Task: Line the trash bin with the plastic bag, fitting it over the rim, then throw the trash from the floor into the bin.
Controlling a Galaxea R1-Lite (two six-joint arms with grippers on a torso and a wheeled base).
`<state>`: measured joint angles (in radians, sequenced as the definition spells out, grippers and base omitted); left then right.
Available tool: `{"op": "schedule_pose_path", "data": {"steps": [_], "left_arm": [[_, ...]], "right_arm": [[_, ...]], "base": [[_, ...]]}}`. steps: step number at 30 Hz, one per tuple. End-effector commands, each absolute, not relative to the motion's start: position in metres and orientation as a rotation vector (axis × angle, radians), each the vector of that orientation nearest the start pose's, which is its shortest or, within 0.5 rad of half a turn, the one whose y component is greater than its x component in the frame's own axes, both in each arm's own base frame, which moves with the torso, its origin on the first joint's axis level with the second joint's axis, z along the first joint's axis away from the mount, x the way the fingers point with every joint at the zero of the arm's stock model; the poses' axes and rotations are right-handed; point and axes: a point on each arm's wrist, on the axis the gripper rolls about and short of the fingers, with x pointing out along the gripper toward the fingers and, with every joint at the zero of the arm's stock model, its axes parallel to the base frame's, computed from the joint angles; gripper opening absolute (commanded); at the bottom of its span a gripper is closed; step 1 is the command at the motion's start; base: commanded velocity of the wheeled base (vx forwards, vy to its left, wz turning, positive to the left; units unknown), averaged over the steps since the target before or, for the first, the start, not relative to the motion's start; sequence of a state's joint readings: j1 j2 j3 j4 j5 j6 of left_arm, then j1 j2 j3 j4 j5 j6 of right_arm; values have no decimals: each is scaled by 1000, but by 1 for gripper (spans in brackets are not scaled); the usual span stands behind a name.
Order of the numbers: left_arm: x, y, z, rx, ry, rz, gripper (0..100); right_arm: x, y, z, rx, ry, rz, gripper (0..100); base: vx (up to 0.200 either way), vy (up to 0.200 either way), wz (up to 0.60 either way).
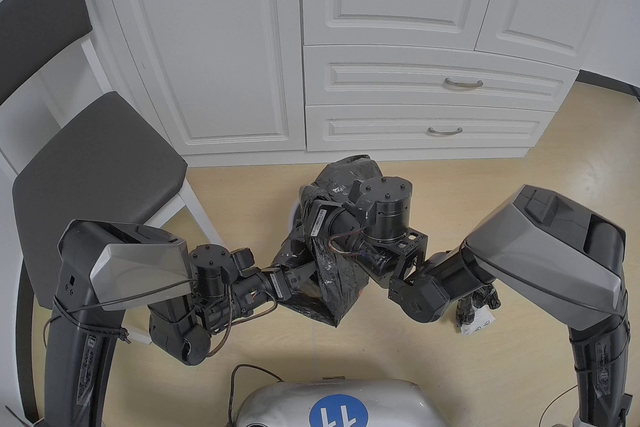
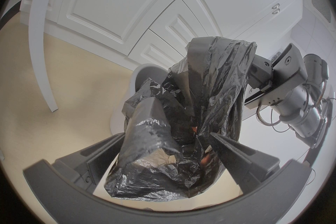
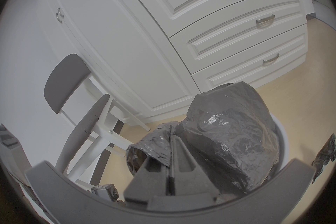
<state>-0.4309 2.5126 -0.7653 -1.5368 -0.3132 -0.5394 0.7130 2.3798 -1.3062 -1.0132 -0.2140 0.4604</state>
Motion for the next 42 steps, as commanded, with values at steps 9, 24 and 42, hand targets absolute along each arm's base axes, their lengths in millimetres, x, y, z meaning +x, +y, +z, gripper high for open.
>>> {"op": "schedule_pose_path", "data": {"steps": [9, 24, 42], "left_arm": [[339, -162, -30, -497, 436, -653, 100], [342, -172, -31, -477, 416, -677, 100], [339, -171, -32, -474, 429, -678, 100]], "right_arm": [[365, 301, 77, 449, 175, 460, 0], [329, 338, 68, 488, 238, 548, 0], [352, 323, 59, 489, 231, 487, 0]], "base": [[0, 0, 0], [0, 0, 0], [0, 0, 0]]}}
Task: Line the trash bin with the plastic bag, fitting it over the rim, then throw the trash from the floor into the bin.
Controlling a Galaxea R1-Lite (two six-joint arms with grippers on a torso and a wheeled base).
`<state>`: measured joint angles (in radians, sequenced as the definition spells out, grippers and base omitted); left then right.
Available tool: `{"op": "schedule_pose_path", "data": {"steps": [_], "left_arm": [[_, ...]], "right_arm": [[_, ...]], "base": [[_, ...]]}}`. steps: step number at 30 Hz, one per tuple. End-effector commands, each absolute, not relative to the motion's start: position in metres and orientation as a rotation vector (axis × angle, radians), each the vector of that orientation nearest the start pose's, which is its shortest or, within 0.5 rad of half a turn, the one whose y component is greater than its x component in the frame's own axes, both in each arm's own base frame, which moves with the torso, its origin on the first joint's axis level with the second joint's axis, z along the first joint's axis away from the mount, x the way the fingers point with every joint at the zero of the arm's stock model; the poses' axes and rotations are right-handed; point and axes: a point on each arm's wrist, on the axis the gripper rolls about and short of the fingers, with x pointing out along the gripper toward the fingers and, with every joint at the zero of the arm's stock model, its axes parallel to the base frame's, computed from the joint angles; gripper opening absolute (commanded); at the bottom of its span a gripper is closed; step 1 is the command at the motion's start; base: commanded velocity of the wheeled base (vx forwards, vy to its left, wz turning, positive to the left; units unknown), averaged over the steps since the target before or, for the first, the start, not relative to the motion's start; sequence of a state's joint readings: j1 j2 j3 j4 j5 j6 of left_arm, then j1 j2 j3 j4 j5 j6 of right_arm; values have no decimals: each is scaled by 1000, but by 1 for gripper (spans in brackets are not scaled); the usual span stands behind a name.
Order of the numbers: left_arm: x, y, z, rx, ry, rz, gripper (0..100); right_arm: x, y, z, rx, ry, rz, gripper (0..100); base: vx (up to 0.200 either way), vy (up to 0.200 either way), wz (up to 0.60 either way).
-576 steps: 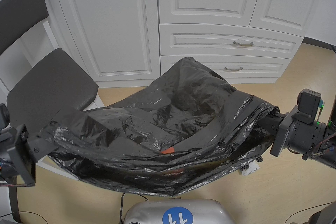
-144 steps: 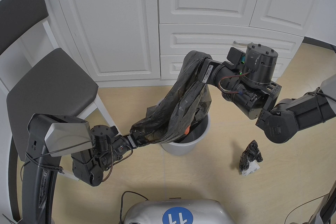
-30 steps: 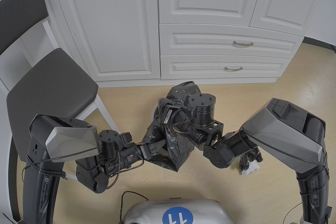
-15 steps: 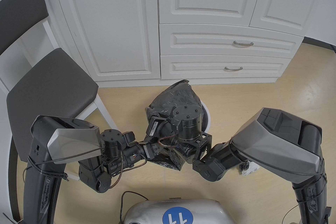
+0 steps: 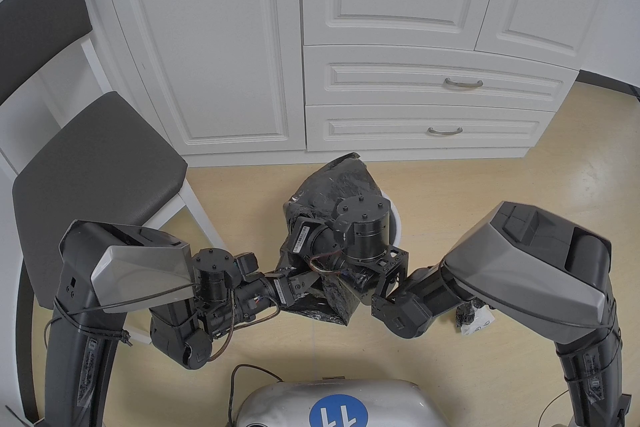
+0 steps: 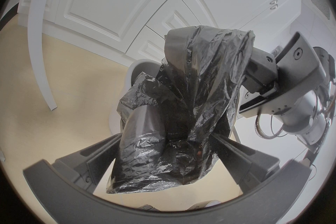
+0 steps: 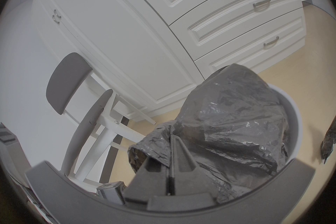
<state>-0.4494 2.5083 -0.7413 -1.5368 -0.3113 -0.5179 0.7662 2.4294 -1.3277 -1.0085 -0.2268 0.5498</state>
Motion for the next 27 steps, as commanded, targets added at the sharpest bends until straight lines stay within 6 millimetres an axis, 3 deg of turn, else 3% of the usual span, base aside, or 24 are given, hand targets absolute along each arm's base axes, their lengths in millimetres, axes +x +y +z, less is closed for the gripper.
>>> {"op": "schedule_pose_path", "data": {"steps": [1, 12, 19, 20, 27], "left_arm": [[340, -172, -33, -474, 428, -680, 100], [344, -176, -37, -472, 420, -685, 100], [350, -181, -41, -473, 408, -687, 100], [350, -182, -41, -471, 406, -689, 0], [349, -183, -40, -472, 406, -693, 0]], "right_arm": [[352, 323, 59, 489, 231, 488, 0], [331, 336, 66, 492, 244, 534, 0], [329, 336, 66, 494, 248, 536, 0], [329, 336, 66, 494, 248, 536, 0], [329, 337, 65, 494, 250, 536, 0]], "base": [[0, 0, 0], [0, 0, 0], [0, 0, 0], [0, 0, 0], [0, 0, 0]]}}
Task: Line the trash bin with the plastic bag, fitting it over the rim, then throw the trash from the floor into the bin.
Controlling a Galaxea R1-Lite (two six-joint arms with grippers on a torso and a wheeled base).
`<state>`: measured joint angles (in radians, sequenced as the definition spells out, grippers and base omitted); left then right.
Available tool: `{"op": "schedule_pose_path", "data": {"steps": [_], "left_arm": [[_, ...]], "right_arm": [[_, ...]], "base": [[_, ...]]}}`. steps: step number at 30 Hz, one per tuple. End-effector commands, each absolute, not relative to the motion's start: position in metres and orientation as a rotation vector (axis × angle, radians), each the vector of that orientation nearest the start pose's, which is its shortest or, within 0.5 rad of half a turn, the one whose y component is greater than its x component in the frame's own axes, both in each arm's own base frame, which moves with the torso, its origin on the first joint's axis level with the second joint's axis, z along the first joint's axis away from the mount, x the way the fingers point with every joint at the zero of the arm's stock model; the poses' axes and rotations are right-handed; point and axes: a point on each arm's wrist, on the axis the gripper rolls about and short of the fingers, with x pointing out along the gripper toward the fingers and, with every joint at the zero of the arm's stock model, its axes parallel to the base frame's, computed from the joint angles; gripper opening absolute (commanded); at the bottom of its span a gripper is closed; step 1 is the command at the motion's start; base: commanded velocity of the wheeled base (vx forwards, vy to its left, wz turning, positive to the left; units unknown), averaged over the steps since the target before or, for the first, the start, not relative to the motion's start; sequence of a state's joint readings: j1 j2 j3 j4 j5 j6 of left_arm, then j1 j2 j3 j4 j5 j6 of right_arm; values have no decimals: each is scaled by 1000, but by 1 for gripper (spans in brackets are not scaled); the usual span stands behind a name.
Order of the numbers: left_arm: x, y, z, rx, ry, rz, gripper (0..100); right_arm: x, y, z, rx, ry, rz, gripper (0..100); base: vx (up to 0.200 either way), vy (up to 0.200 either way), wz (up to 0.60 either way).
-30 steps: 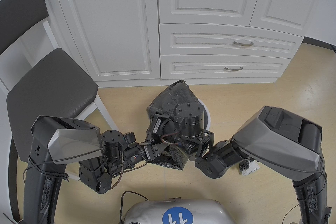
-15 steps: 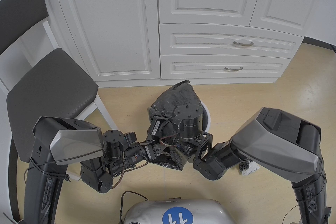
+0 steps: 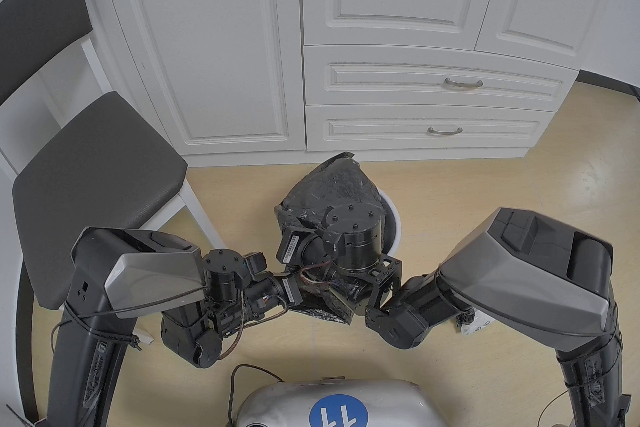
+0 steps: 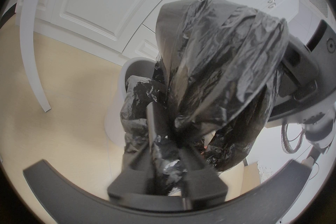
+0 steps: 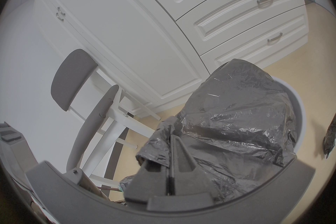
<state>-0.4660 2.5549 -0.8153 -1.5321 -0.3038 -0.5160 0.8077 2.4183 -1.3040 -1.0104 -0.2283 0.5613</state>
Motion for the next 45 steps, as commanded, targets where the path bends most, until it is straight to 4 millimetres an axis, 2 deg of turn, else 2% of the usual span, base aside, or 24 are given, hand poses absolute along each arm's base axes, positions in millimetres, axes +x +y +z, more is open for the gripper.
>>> {"op": "schedule_pose_path", "data": {"steps": [1, 7, 11, 12, 16, 17, 18, 19, 21, 23, 28, 31, 32, 36, 40, 41, 42, 43, 45], "left_arm": [[349, -182, -41, -472, 407, -691, 0], [349, -180, -38, -474, 405, -688, 0], [349, -180, -35, -475, 398, -687, 0], [349, -180, -33, -475, 395, -688, 0], [349, -180, -32, -476, 391, -689, 0], [348, -179, -32, -476, 392, -687, 0], [348, -179, -32, -476, 392, -687, 0], [348, -179, -31, -476, 390, -687, 0], [348, -179, -29, -476, 385, -686, 0], [348, -180, -28, -476, 379, -678, 0], [348, -180, -27, -476, 377, -677, 0], [349, -179, -26, -477, 372, -675, 0], [349, -179, -20, -480, 360, -678, 0], [344, -179, -16, -477, 362, -683, 0], [340, -177, 6, -481, 321, -694, 0], [340, -177, 6, -481, 321, -694, 0], [332, -174, 22, -483, 305, -701, 0], [332, -174, 22, -483, 305, -701, 0], [323, -172, 46, -491, 267, -728, 0]], "right_arm": [[329, 337, 65, 494, 250, 536, 0], [332, 334, 64, 491, 251, 527, 0], [329, 323, 66, 452, 264, 524, 0], [327, 322, 69, 447, 252, 529, 100], [323, 316, 82, 449, 241, 536, 100], [321, 306, 87, 429, 249, 539, 100], [321, 305, 87, 426, 250, 540, 100], [316, 293, 98, 388, 245, 570, 100], [312, 277, 107, 344, 239, 595, 100], [311, 270, 115, 340, 221, 598, 100], [315, 266, 115, 336, 219, 586, 100], [317, 257, 118, 319, 213, 566, 100], [320, 247, 122, 275, 194, 548, 100], [324, 226, 121, 190, 229, 497, 100], [334, 211, 114, 124, 262, 450, 100], [334, 211, 114, 124, 262, 450, 100], [341, 205, 113, 117, 261, 427, 100], [341, 205, 113, 117, 261, 427, 100], [348, 196, 114, 109, 251, 402, 100]], "base": [[0, 0, 0], [0, 0, 0], [0, 0, 0], [0, 0, 0], [0, 0, 0], [0, 0, 0], [0, 0, 0], [0, 0, 0], [0, 0, 0], [0, 0, 0], [0, 0, 0], [0, 0, 0], [0, 0, 0], [0, 0, 0], [0, 0, 0], [0, 0, 0], [0, 0, 0], [0, 0, 0], [0, 0, 0]]}}
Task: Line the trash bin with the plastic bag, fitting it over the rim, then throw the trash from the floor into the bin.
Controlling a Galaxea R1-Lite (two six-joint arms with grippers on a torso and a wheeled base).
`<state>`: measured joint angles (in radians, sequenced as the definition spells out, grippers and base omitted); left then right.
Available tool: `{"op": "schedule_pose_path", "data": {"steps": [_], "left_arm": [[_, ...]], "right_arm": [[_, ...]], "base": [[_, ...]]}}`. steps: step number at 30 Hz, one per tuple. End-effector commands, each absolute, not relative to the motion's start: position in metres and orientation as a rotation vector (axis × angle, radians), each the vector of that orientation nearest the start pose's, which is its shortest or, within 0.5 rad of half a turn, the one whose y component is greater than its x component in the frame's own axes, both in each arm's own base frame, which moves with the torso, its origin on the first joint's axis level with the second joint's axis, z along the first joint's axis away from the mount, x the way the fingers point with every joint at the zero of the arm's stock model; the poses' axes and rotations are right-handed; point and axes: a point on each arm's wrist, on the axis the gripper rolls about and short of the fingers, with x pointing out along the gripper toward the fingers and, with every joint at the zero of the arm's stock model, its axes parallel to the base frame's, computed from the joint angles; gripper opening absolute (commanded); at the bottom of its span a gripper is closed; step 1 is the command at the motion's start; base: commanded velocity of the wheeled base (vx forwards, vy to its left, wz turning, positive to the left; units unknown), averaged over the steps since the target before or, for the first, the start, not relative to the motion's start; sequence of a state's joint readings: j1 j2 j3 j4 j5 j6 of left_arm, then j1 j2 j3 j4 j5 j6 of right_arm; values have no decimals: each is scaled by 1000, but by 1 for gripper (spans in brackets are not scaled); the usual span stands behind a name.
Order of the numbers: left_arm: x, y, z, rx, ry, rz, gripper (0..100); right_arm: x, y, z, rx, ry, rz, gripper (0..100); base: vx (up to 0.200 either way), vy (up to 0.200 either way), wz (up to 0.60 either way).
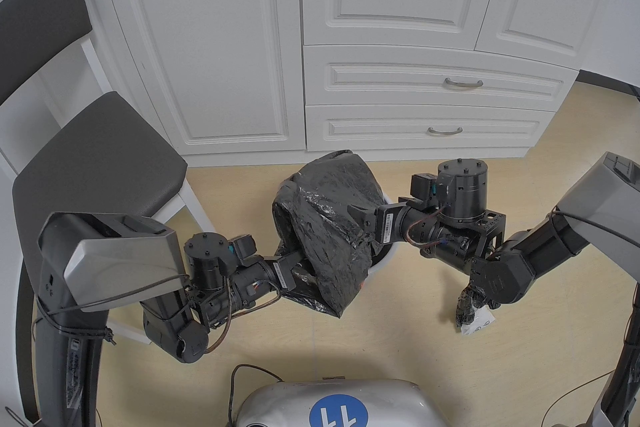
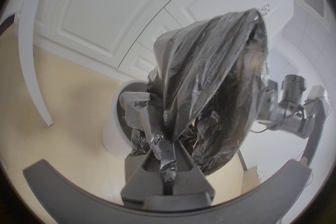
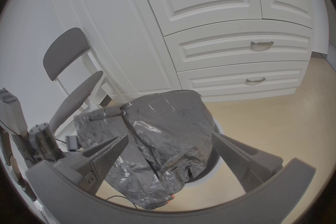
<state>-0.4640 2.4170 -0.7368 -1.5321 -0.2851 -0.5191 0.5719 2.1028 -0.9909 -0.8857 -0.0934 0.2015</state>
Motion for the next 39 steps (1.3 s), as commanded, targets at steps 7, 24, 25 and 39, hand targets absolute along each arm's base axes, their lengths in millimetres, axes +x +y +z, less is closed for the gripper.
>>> {"op": "schedule_pose_path", "data": {"steps": [7, 24, 25, 39], "left_arm": [[312, -182, 80, -442, 245, -800, 0], [320, -196, 93, -425, 321, -792, 0], [320, -196, 91, -425, 324, -791, 0], [342, -210, 68, -490, 353, -721, 0]], "right_arm": [[373, 173, 118, 108, 243, 328, 100], [435, 167, 76, 206, 308, 306, 100], [438, 170, 72, 216, 311, 307, 100], [440, 168, 53, 234, 462, 291, 100]], "base": [[0, 0, 0], [0, 0, 0], [0, 0, 0], [0, 0, 0]]}}
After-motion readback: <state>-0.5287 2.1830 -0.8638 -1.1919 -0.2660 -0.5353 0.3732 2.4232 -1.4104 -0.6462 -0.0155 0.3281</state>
